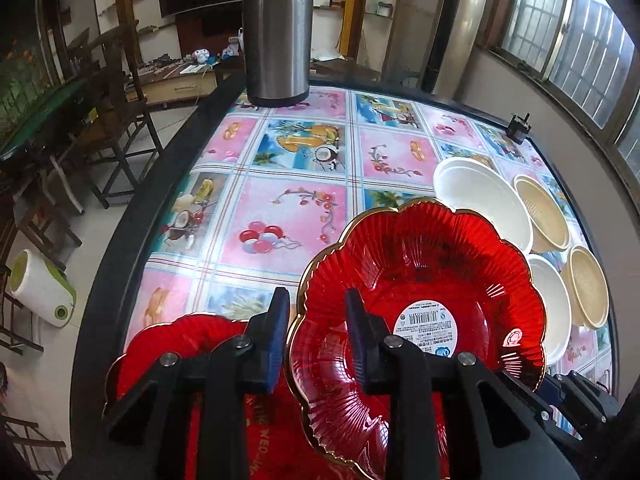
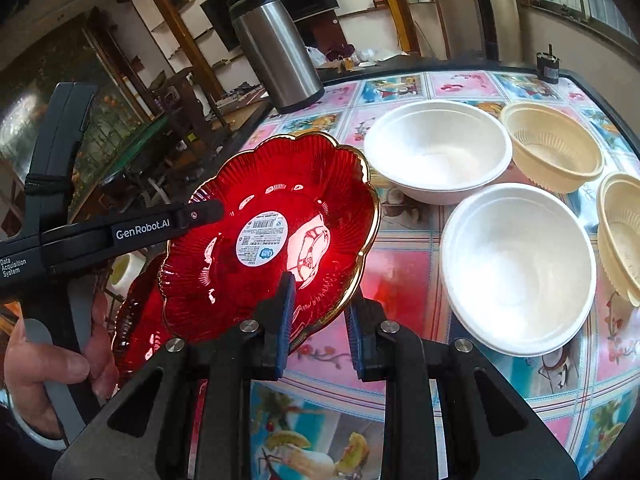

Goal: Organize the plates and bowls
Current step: 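Grasp the smaller red plate rim with left tool and lift it, then lower the smaller red plate onto the large red plate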

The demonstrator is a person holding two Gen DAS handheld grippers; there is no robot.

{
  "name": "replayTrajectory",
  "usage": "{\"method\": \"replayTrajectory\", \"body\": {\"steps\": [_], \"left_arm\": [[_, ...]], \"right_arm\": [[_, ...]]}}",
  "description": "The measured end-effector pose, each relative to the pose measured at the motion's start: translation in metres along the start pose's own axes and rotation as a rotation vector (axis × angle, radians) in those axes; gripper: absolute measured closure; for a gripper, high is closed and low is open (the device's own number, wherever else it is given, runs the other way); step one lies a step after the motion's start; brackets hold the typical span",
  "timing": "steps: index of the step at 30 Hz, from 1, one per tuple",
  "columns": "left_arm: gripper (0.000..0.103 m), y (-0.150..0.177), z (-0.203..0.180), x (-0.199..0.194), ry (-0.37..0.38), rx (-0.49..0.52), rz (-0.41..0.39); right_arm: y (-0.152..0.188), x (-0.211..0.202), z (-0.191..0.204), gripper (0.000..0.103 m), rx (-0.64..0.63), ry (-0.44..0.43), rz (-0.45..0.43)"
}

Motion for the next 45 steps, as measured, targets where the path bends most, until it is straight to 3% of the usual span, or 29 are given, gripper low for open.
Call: {"method": "replayTrajectory", "body": {"steps": [13,23,29,33,38,42,45], "left_arm": [[0.075,0.081,0.079,-0.023,-0.074,-0.12,0.033],[0.075,0.114,0.106,0.001,-0.133,-0.141,0.088],[0.075,0.124,0.107,0.008,-0.151,-0.129,0.096],[0.074,0.124,0.108,0.007,-0.157,-0.125,0.085],[0.074,0.123,0.111,0.003,-0.162,-0.137,0.062],[0.073,0.122,0.112,0.001,-0.167,-0.141,0.056],[0.073,0.121,0.114,-0.004,-0.172,-0.151,0.042]], "right_arm": [[0.052,0.019,0.083,0.079,-0.15,-0.072,0.096],[0.087,0.07,0.099,0.079,-0.238,-0.004,0.208],[0.091,0.08,0.1,0.075,-0.286,0.049,0.227],[0.092,0.085,0.103,0.064,-0.317,0.076,0.238],[0.093,0.084,0.105,0.063,-0.369,0.125,0.25],[0.092,0.077,0.107,0.055,-0.398,0.145,0.24],[0.089,0.068,0.105,0.055,-0.402,0.153,0.215]]}}
Point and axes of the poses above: each gripper's, at about its wrist camera, not at the fingertips, and x roughly the way its jaws point, z to its left, y to its underside, the point moved 10 cm from there along x, roughly the way its jaws point, and after that the axes turned 9 degrees about x, right-handed, at the moved point
